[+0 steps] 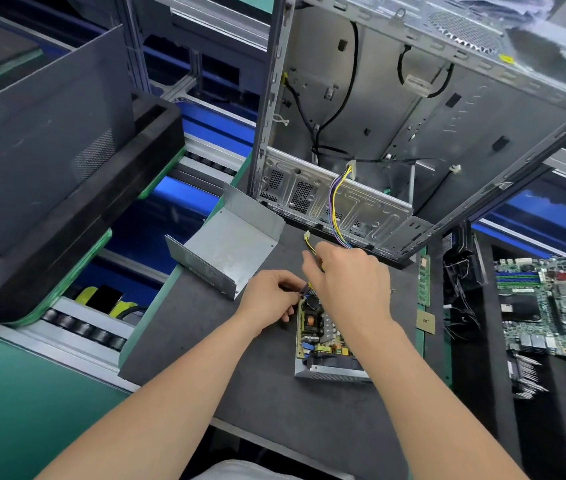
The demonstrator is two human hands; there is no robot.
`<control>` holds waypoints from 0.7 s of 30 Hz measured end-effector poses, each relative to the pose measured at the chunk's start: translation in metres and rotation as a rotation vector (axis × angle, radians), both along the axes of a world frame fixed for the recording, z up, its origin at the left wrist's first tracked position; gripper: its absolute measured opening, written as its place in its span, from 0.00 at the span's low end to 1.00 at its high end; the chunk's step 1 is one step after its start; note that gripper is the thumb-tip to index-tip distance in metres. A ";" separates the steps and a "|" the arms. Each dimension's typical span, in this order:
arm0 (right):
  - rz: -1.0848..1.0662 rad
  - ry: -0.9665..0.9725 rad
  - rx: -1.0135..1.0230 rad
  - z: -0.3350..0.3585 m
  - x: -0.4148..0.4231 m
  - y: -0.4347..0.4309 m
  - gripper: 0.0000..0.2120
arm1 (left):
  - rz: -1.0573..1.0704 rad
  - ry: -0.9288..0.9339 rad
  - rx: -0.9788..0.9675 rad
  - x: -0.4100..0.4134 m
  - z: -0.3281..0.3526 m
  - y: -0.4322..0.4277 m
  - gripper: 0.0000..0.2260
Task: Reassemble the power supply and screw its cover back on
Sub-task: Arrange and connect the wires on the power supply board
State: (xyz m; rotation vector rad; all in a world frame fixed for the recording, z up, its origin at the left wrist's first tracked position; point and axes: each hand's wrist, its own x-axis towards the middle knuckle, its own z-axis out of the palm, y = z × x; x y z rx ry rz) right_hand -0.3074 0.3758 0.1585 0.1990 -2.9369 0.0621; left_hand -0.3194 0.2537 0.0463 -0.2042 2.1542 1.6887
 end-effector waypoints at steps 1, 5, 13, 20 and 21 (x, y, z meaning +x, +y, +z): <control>-0.010 0.034 0.000 0.001 0.000 -0.001 0.23 | -0.006 0.031 -0.023 0.002 0.000 0.000 0.14; 0.038 -0.067 0.066 0.000 -0.004 0.003 0.22 | -0.013 0.095 -0.059 0.007 0.001 0.000 0.11; 0.593 -0.358 0.206 0.020 -0.006 0.011 0.14 | 0.006 -0.032 -0.069 0.000 0.004 -0.002 0.09; 0.538 -0.395 0.263 0.019 -0.005 0.013 0.14 | 0.014 -0.026 0.016 -0.004 -0.005 -0.002 0.20; 0.494 -0.382 0.244 0.018 -0.005 0.013 0.14 | 0.023 -0.025 0.039 -0.004 -0.006 -0.002 0.18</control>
